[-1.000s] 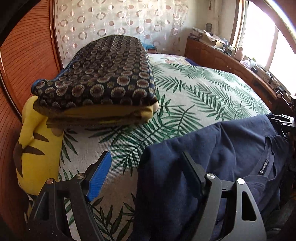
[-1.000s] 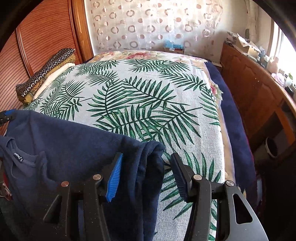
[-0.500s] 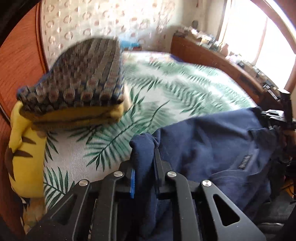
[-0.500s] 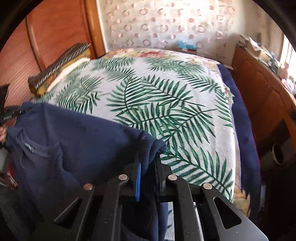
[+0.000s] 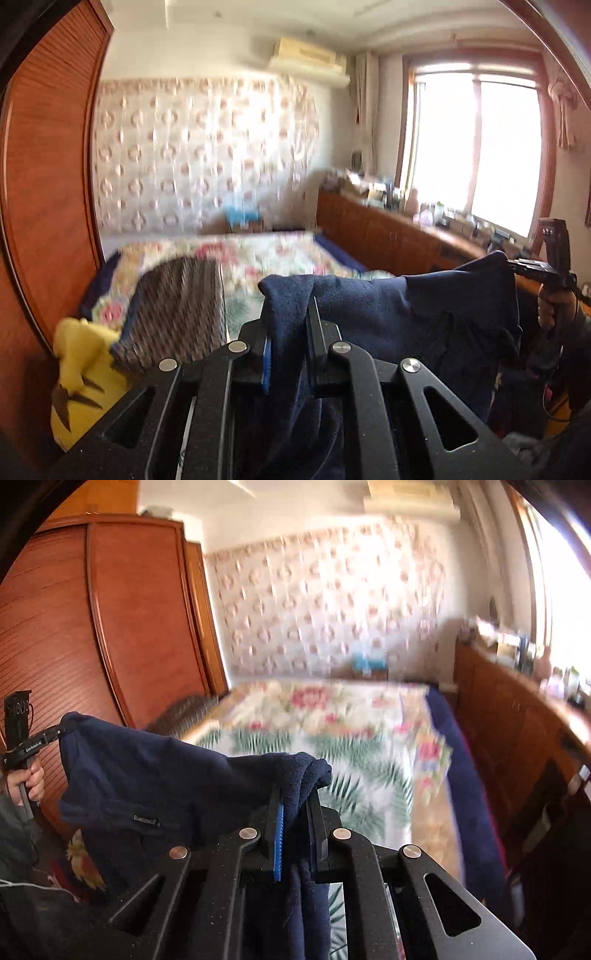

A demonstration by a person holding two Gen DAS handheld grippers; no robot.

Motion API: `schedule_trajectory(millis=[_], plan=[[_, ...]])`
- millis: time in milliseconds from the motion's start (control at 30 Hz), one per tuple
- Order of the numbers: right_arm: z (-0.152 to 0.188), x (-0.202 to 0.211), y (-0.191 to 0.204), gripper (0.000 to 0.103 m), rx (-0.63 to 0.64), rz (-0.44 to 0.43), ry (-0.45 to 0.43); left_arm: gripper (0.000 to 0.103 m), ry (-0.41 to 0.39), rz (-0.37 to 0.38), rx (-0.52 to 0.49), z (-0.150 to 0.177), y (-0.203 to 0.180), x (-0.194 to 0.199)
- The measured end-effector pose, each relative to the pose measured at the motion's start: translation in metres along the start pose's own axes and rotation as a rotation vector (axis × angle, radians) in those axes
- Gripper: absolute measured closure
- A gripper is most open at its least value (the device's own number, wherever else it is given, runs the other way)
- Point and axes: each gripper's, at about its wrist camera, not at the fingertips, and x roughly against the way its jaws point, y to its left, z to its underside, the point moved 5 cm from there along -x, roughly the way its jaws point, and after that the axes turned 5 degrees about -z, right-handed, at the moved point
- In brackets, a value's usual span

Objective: Fold small clothes

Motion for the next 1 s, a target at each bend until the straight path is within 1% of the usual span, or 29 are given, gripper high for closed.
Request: schedule_trajectory(millis=[133, 200, 300, 433, 533, 600, 700, 800, 833, 933, 967, 1000], plan=[[-0.026, 0.039, 0.016, 0.093, 0.054, 0.014, -0.095, 0.088, -0.096, 0.004, 0.014, -0.030, 0.002, 0.026], [-0.037, 0.054, 0.022, 0.093, 0.062, -0.013, -0.129, 0.088, -0.131, 0.021, 0.006, -0.042, 0.000, 0.037], [-0.051, 0.073, 0.030, 0.093, 0.078, -0.015, -0.166, 0.088, -0.181, 0.010, -0.018, -0.062, 0.000, 0.055], [-0.068, 0.095, 0.038, 0.093, 0.120, -0.008, -0.227, 0.088, -0.226, -0.001, -0.012, -0.081, 0.007, 0.063], [-0.080, 0.095, 0.036, 0.093, 0.126, 0.004, -0.263, 0.088, -0.253, -0.009, -0.004, -0.096, 0.014, 0.057], [-0.089, 0.090, 0.032, 0.093, 0.115, 0.008, -0.272, 0.088, -0.245, -0.022, -0.003, -0.101, 0.022, 0.040], [-0.087, 0.053, 0.026, 0.093, 0.121, 0.046, -0.229, 0.088, -0.182, -0.035, 0.014, -0.096, 0.033, -0.007], [-0.086, 0.006, 0.017, 0.093, 0.118, 0.081, -0.159, 0.088, -0.129, -0.062, 0.005, -0.078, 0.036, -0.049], [-0.089, -0.006, 0.020, 0.093, 0.121, 0.096, -0.143, 0.088, -0.108, -0.084, -0.008, -0.070, 0.040, -0.075], [-0.087, -0.055, -0.002, 0.093, 0.100, 0.128, -0.076, 0.088, -0.029, -0.118, 0.000, -0.051, 0.052, -0.129], [-0.087, -0.074, -0.009, 0.093, 0.086, 0.135, -0.050, 0.088, -0.011, -0.123, 0.002, -0.047, 0.054, -0.141], [-0.085, -0.094, -0.015, 0.093, 0.083, 0.141, -0.025, 0.088, 0.026, -0.137, 0.000, -0.037, 0.061, -0.166]])
